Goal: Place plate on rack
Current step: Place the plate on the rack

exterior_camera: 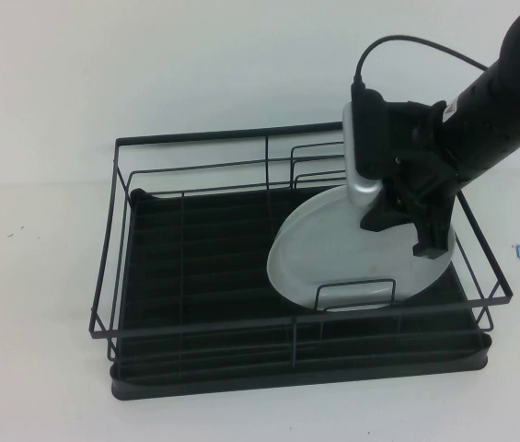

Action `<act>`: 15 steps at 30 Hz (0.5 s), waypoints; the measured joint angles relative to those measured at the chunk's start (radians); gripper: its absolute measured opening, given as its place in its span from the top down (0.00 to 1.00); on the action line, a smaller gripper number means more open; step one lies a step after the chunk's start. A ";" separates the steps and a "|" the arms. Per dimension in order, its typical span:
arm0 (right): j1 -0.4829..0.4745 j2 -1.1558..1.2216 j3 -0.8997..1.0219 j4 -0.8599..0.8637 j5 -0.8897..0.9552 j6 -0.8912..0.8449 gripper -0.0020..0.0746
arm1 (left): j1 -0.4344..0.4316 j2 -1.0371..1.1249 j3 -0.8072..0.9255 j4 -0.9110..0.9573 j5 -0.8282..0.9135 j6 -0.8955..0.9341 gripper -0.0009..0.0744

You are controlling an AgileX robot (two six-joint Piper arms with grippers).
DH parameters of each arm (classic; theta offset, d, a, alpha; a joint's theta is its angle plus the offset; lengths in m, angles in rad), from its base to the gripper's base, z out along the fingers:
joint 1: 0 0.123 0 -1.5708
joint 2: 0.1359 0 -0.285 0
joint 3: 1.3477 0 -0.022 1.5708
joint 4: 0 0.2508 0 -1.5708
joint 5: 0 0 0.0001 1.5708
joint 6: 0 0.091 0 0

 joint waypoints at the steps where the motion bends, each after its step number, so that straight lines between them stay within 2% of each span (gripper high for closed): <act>1: 0.000 0.001 0.000 -0.003 -0.002 0.011 0.76 | 0.000 0.000 0.000 0.000 0.000 0.000 0.99; 4: 0.000 0.011 0.000 -0.008 -0.004 0.039 0.76 | 0.000 0.000 0.000 0.002 0.000 0.000 0.99; 7: 0.000 0.021 -0.001 -0.009 -0.004 0.068 0.71 | 0.000 0.000 0.000 0.002 0.000 0.000 0.99; 12: 0.000 0.039 -0.001 -0.015 -0.007 0.155 0.44 | 0.000 0.000 0.000 0.002 0.000 -0.013 0.99; 15: 0.000 0.039 -0.001 -0.019 -0.009 0.178 0.37 | 0.000 0.000 0.000 0.002 0.000 -0.015 0.99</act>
